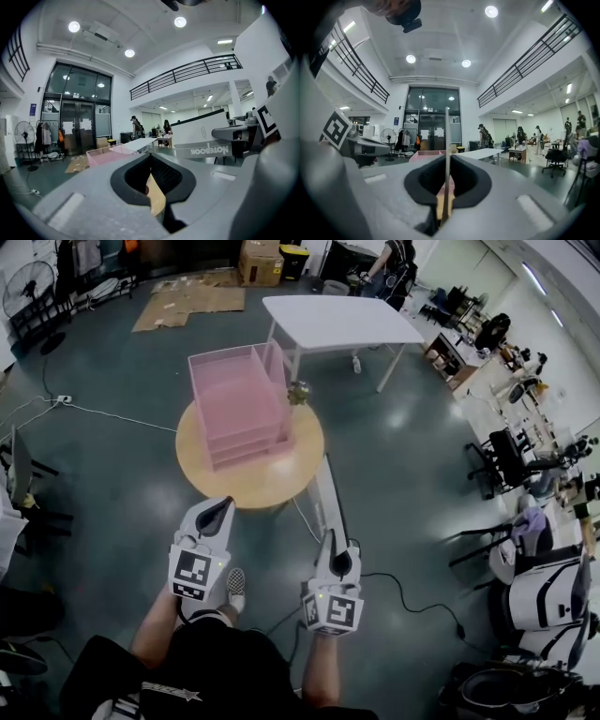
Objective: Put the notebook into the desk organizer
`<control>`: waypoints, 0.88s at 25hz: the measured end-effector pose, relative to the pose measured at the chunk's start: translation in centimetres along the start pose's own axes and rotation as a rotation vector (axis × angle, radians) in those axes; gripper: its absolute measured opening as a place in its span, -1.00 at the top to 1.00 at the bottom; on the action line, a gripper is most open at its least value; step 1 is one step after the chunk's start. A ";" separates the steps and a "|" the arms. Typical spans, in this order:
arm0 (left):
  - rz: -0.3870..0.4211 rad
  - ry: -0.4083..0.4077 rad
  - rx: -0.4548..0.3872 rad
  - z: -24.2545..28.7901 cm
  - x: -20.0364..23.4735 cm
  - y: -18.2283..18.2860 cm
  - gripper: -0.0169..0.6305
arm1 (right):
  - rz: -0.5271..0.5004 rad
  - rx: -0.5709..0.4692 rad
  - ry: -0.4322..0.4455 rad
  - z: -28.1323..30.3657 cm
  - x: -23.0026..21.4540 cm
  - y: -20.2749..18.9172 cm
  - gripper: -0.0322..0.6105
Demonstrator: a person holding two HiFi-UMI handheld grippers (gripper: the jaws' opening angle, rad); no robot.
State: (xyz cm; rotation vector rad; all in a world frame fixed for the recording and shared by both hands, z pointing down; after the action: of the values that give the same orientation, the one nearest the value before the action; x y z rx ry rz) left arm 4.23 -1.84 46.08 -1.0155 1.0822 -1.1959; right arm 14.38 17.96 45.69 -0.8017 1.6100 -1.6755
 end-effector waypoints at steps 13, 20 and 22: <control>-0.038 0.070 0.027 4.9 8.2 -0.5 0.91 | -0.003 0.011 0.074 10.7 3.0 0.2 0.86; -0.049 0.132 0.024 4.3 11.3 -0.4 0.91 | -0.010 0.002 0.126 14.0 5.5 0.8 0.86; -0.054 0.156 0.024 4.1 12.2 -0.4 0.91 | -0.012 -0.003 0.145 14.8 6.0 1.0 0.86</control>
State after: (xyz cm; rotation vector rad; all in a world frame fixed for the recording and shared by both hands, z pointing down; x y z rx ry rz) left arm 8.77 -13.86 46.15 -0.9500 1.1652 -1.3463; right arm 22.84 4.44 45.26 -0.7060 1.7082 -1.7753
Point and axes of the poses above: the fingertips, and each gripper's own axes: z forward along the fingers, x to its left, y out of its top, the point moved 1 cm from there along -z, backward along the fingers, and after that the axes turned 12 degrees about -y, right-handed, at the moved point
